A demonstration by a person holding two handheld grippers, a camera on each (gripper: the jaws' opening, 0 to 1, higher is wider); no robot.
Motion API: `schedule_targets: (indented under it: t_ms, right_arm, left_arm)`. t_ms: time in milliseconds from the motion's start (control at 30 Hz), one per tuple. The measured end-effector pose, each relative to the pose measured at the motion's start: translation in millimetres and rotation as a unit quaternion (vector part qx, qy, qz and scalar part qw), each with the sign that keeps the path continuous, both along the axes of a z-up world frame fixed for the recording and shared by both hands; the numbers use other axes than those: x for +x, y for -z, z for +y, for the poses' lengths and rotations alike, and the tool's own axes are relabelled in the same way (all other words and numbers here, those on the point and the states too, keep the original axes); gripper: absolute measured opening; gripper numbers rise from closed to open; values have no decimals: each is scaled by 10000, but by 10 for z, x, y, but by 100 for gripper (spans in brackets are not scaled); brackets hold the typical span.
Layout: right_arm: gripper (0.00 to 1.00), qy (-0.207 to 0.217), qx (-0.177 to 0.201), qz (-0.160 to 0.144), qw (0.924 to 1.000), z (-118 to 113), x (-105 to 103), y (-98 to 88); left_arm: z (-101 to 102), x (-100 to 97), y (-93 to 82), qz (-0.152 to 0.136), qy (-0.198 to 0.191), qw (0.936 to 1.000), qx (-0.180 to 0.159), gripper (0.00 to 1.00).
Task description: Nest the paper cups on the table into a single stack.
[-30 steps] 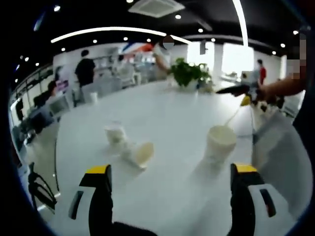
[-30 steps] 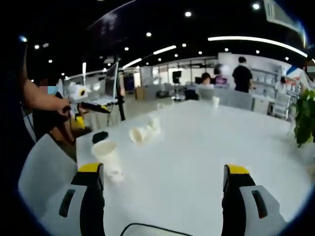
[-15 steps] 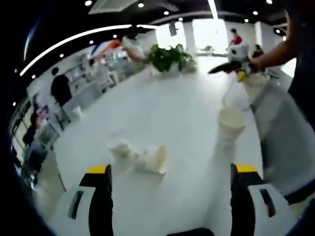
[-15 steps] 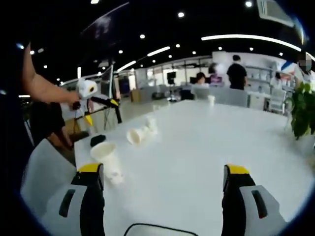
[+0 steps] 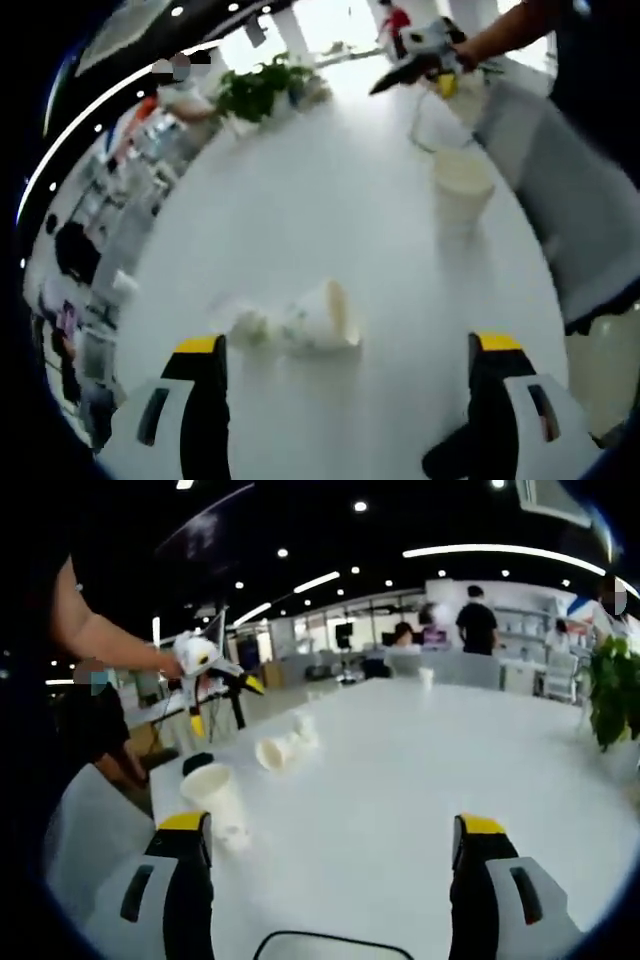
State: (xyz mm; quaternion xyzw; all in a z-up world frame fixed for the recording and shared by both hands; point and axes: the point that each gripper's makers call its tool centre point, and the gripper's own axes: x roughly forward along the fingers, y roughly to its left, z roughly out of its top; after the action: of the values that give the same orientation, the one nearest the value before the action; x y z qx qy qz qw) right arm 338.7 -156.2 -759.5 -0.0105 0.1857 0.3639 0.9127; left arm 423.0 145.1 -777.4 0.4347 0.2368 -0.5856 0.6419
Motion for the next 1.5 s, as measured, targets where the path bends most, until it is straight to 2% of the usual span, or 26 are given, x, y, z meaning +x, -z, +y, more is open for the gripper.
schedule_targets:
  t_ms: [233,400,667,867,1100,1200,1300,1367,1500]
  right_arm:
    - [98,137,91,16,9999,-30,-1,10]
    - [98,172,101,41,9998,-46,-18,24]
    - [98,190,101,111,9997,-51,-29,69]
    - [97,115,77,167,9998,-3,-50,113]
    - [97,121,120,202,9996,25,-40,130]
    - [97,115,129,223,9996,40,-44,139]
    - [97,108,137,248,9995,50,-54,150]
    - [97,100,132,250,9996,59,-62,153]
    - [96,97,144,258,9995,67,-80,161]
  left_arm:
    - [-15,111,121,-78,517,9976,459,99]
    - [-72,157,168,-116,825,9944,650,99]
    - [-180,289,316,-6,908,9932,724,98]
    - [-255,326,404,153,875,9940,632,90]
    - [-285,384,521,215,522,9964,636,72]
    - [-354,399,533,78,502,9967,631,64]
    - [-399,401,562,65,532,9964,663,59]
    - [-386,426,604,12,511,9953,823,56]
    - [-416,448,604,34,309,9963,807,45]
